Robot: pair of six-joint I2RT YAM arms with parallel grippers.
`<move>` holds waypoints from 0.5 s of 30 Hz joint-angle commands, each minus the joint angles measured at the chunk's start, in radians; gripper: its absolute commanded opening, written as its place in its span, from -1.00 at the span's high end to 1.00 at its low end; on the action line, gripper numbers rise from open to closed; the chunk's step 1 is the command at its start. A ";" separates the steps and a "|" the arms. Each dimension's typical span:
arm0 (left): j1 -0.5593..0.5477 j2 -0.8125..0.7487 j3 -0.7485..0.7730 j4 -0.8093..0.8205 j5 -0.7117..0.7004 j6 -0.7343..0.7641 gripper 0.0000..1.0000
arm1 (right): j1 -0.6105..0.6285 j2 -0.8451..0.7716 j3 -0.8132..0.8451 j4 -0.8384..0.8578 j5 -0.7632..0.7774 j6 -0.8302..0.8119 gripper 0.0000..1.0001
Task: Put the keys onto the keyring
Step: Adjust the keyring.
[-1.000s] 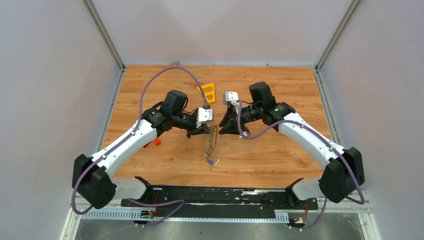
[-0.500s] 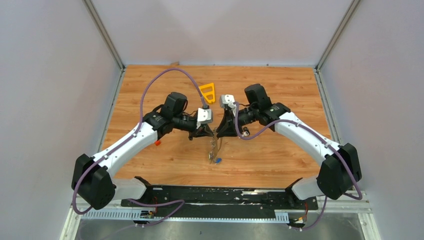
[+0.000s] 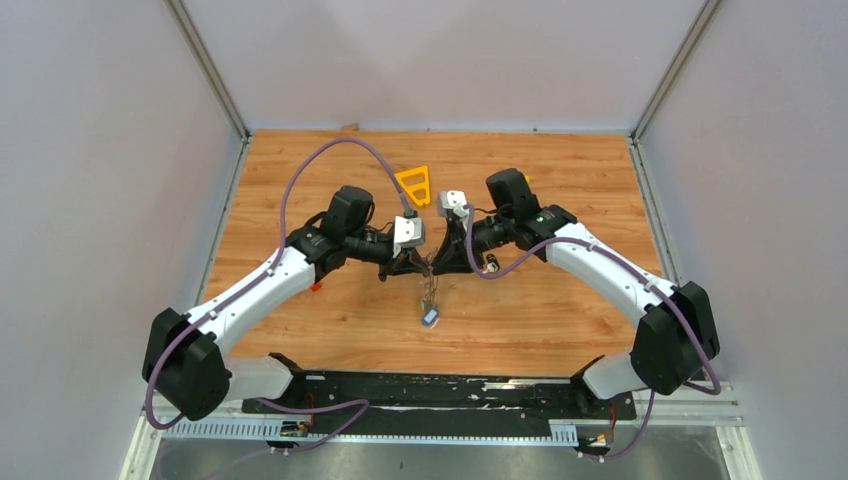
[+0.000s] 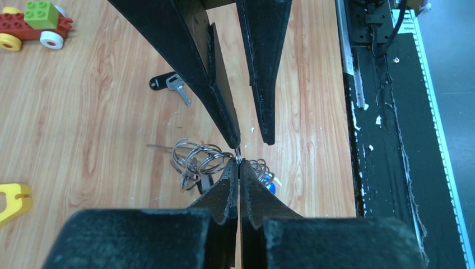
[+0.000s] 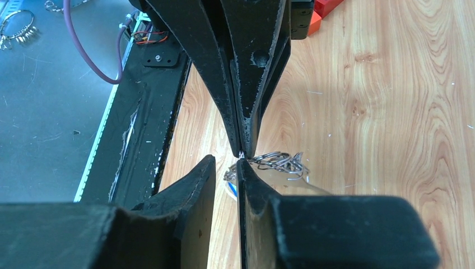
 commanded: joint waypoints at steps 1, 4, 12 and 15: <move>-0.004 -0.044 0.000 0.079 0.045 -0.046 1.00 | 0.012 0.017 0.018 0.014 0.002 -0.029 0.58; -0.005 -0.044 -0.001 0.086 0.045 -0.051 1.00 | 0.018 0.021 0.017 0.013 0.013 -0.032 0.59; -0.004 -0.059 -0.020 0.101 0.046 -0.050 1.00 | 0.019 0.021 0.015 0.019 0.049 -0.035 0.61; -0.005 -0.061 -0.028 0.131 0.044 -0.077 1.00 | 0.023 0.022 0.015 0.027 0.051 -0.025 0.65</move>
